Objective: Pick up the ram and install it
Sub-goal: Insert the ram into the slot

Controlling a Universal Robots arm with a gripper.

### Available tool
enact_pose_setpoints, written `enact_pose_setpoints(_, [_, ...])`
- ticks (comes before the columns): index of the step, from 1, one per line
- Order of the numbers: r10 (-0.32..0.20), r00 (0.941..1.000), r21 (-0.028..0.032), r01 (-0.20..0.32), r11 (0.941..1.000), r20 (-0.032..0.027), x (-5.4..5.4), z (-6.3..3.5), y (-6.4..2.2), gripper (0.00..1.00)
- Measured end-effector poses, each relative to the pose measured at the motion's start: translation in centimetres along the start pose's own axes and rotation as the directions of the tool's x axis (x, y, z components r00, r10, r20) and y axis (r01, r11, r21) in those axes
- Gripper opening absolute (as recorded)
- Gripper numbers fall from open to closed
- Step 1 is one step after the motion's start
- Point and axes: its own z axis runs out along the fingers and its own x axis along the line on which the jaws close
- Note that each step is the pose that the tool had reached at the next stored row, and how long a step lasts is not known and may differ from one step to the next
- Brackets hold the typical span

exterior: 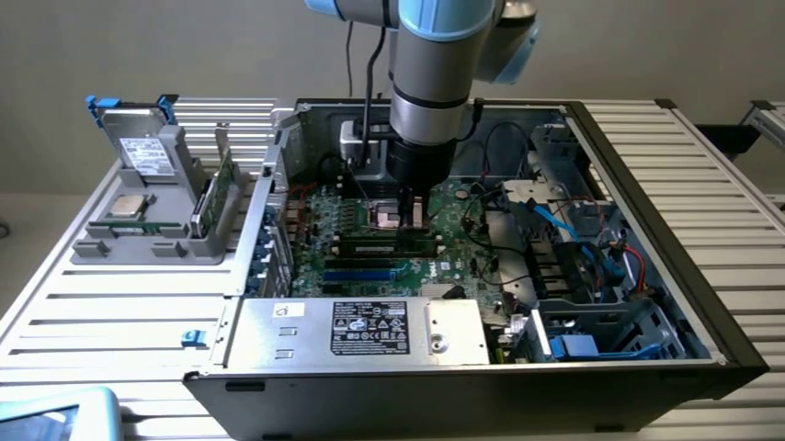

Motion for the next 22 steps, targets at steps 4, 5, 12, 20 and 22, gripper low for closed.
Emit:
enact_pose_setpoints(4, [0.000,1.0000,-0.0024,0.000,1.0000,0.0001,0.0,-0.45,0.02,0.21])
enact_pose_setpoints(5, [0.000,1.0000,-0.0053,0.000,1.0000,0.0001,0.0,-0.73,0.04,0.21])
enact_pose_setpoints(12, [-0.001,1.0000,-0.0136,0.001,0.9999,0.0003,0.0,-1.70,-0.22,0.21])
enact_pose_setpoints(20, [-0.001,1.0000,-0.0135,0.001,0.9999,0.0039,0.0,-1.77,-0.60,0.21])
enact_pose_setpoints(22, [-0.001,1.0000,-0.0135,0.001,0.9999,0.0049,0.0,-1.76,-0.60,0.21])
